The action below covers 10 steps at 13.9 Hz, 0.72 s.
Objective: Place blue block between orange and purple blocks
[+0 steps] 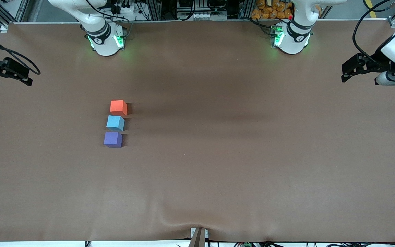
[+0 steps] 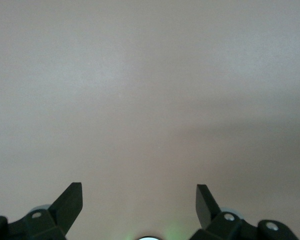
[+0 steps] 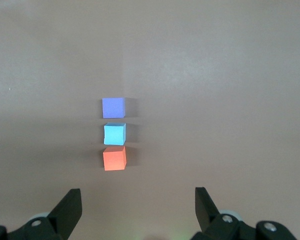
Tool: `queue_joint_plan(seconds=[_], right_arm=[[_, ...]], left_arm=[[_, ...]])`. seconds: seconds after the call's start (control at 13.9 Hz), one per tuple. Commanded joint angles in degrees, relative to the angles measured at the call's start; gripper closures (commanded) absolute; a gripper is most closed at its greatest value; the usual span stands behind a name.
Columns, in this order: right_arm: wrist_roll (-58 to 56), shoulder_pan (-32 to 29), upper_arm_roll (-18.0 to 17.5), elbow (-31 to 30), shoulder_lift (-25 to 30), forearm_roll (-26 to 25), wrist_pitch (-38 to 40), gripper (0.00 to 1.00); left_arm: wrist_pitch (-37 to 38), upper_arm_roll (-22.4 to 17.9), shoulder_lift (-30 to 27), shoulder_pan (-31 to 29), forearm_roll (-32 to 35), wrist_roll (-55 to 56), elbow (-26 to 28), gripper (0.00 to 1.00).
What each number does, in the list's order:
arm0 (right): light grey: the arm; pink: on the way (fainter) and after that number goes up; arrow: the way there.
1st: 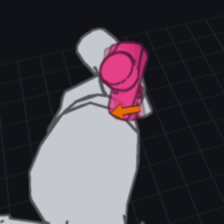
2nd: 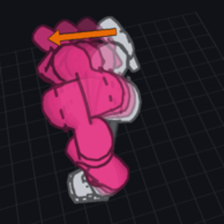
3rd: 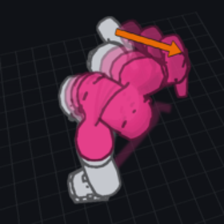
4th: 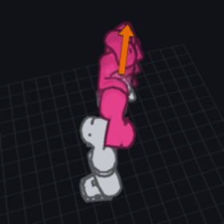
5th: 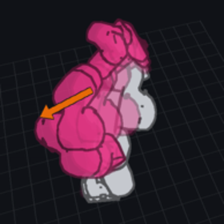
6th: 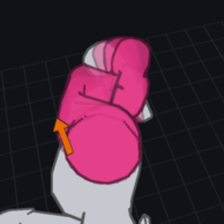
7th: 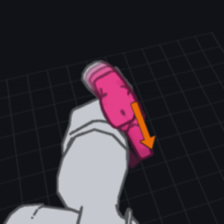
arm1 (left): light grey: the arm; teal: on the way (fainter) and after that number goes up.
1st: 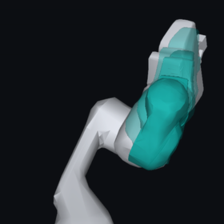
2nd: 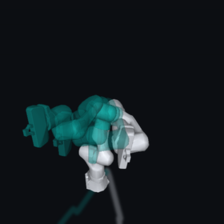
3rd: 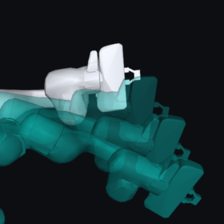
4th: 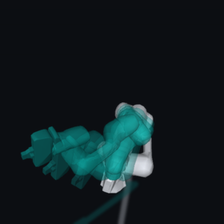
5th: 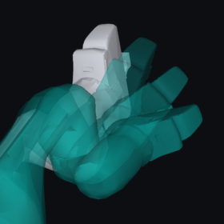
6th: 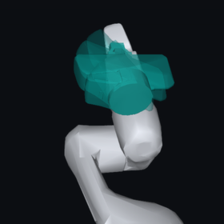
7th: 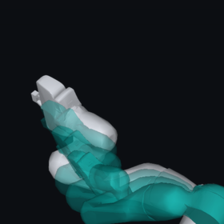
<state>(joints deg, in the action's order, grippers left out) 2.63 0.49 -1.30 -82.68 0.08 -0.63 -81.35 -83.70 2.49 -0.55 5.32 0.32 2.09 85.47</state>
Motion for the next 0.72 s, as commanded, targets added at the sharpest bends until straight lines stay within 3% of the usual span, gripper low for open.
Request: queue_joint_plan(seconds=[0.0,0.65], right_arm=[[-1.4,-1.0,-0.5,-5.5,4.2,-0.9,-2.1,0.00],[-1.4,-1.0,-0.5,-5.0,4.0,-0.2,-2.3,0.00]], left_arm=[[0.0,0.1,0.1,-0.1,-0.1,-0.7,-0.7,0.00],[-0.1,0.1,0.1,-0.1,-0.2,-0.8,-0.7,0.00]])
